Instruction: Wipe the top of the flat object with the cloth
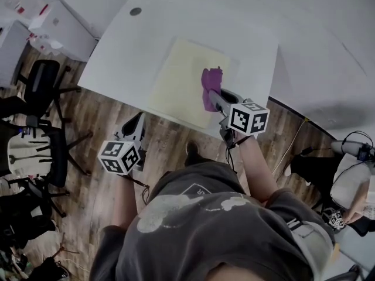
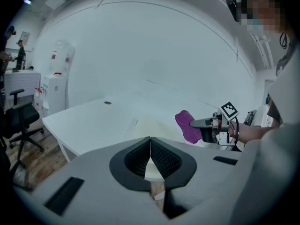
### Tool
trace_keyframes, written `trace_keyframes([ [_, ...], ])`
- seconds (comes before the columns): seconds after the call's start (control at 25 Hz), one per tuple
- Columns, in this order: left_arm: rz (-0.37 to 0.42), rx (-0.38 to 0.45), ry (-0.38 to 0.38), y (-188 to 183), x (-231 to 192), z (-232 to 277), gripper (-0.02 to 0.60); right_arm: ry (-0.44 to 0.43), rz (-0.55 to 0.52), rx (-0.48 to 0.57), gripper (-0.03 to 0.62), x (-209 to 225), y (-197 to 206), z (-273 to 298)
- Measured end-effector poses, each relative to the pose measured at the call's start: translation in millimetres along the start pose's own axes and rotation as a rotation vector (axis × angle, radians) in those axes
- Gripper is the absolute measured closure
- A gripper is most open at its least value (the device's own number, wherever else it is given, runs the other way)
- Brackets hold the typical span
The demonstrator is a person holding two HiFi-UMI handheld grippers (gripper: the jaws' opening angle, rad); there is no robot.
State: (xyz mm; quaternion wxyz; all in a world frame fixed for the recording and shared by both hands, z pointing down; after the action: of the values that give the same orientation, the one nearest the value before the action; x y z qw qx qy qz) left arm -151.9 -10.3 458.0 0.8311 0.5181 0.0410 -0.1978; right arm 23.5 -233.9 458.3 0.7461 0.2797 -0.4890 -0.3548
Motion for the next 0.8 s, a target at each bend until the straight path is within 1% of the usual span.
trace_keyframes([
  [0.24,0.025,-0.066,-0.003,-8,-12,26,0.581,-0.023,-0.025,-0.013,0.520,8,-21,18],
  [0.36,0.043,-0.115,0.022,-8,-14,37,0.581,-0.021,-0.021,-0.020,0.520,10,-23,26],
  [0.48,0.060,-0.161,0.071,1,-23,44,0.581,0.010,0.004,-0.001,0.520,6,-17,38],
  [0.6,0.073,-0.207,0.123,11,-37,51,0.581,0.060,0.024,0.017,0.520,2,-10,46],
  [0.72,0.071,-0.263,0.186,14,-47,61,0.581,0.126,0.051,0.052,0.520,-2,-16,50],
  [0.8,0.086,-0.301,0.235,12,-49,68,0.581,0.166,0.070,0.069,0.520,-4,-21,51],
])
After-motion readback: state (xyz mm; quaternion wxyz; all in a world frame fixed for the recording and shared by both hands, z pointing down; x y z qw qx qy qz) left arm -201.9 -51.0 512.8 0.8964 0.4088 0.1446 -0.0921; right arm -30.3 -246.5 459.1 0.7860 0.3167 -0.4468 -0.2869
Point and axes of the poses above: the fingertips, and each gripper's own axes: z forward along the fingers, x to its right, y out of its underside, the point moved 4 cm from there along -z, backward along the fingers, and after that the axes turned 6 degrees about -y, right-handed, at the moved point
